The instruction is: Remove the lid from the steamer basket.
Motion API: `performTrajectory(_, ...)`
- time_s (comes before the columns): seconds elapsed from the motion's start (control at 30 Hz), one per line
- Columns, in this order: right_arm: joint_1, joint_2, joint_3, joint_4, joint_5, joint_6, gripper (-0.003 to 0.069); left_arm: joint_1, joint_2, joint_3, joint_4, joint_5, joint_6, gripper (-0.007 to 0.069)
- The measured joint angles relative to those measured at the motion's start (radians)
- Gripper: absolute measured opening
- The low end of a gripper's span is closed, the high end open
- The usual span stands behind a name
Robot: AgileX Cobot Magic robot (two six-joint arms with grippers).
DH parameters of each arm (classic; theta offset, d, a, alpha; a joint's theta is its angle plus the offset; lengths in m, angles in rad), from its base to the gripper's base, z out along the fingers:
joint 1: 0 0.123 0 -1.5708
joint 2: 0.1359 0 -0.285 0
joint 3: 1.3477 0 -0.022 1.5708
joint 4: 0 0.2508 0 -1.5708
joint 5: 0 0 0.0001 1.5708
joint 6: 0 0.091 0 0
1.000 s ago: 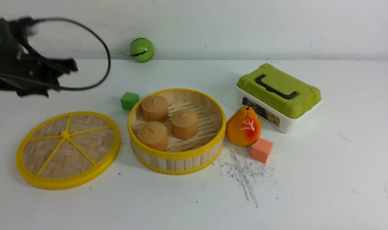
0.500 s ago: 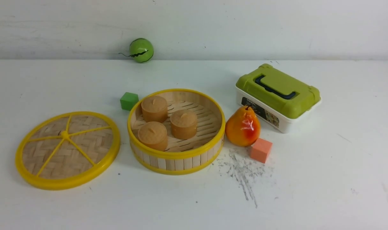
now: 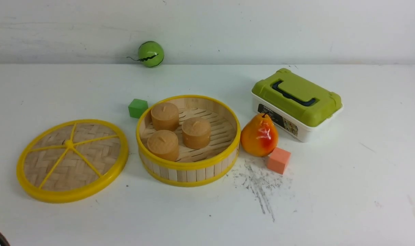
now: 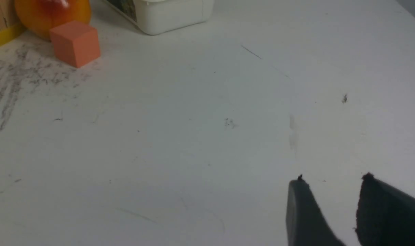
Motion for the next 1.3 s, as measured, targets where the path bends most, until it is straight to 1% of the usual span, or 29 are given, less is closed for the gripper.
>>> performTrajectory(0.33, 0.000, 0.000, 0.000, 0.000, 0.000, 0.000, 0.0239, -0.001, 0.000, 0.144, -0.003, 0.012, 0.001, -0.0013)
performTrajectory(0.5, 0.000, 0.000, 0.000, 0.000, 0.000, 0.000, 0.0239, -0.063, -0.029, 0.177, 0.002, 0.034, 0.001, -0.0013)
performTrajectory(0.53, 0.000, 0.000, 0.000, 0.000, 0.000, 0.000, 0.0239, -0.081, -0.070, 0.201, 0.023, 0.038, 0.001, -0.0013)
performTrajectory(0.67, 0.000, 0.000, 0.000, 0.000, 0.000, 0.000, 0.0239, -0.088, -0.165, 0.245, 0.036, 0.031, 0.001, -0.0013)
performTrajectory(0.73, 0.000, 0.000, 0.000, 0.000, 0.000, 0.000, 0.0239, -0.089, -0.265, 0.305, 0.039, -0.013, 0.001, -0.0013)
performTrajectory(0.77, 0.000, 0.000, 0.000, 0.000, 0.000, 0.000, 0.0239, -0.089, -0.272, 0.310, 0.040, -0.013, 0.001, -0.0013)
performTrajectory(0.83, 0.000, 0.000, 0.000, 0.000, 0.000, 0.000, 0.0239, -0.089, -0.317, 0.377, 0.034, -0.068, 0.001, -0.0013)
performTrajectory(0.9, 0.000, 0.000, 0.000, 0.000, 0.000, 0.000, 0.0239, -0.089, -0.321, 0.395, 0.017, -0.083, 0.001, -0.0013)
performTrajectory(1.03, 0.000, 0.000, 0.000, 0.000, 0.000, 0.000, 0.0239, -0.089, -0.321, 0.403, -0.025, -0.061, 0.001, -0.0013)
performTrajectory(1.2, 0.000, 0.000, 0.000, 0.000, 0.000, 0.000, 0.0239, -0.089, -0.321, 0.405, -0.033, -0.057, 0.008, -0.0013)
performTrajectory(1.3, 0.000, 0.000, 0.000, 0.000, 0.000, 0.000, 0.0239, -0.089, -0.321, 0.405, -0.042, -0.055, 0.045, -0.0013)
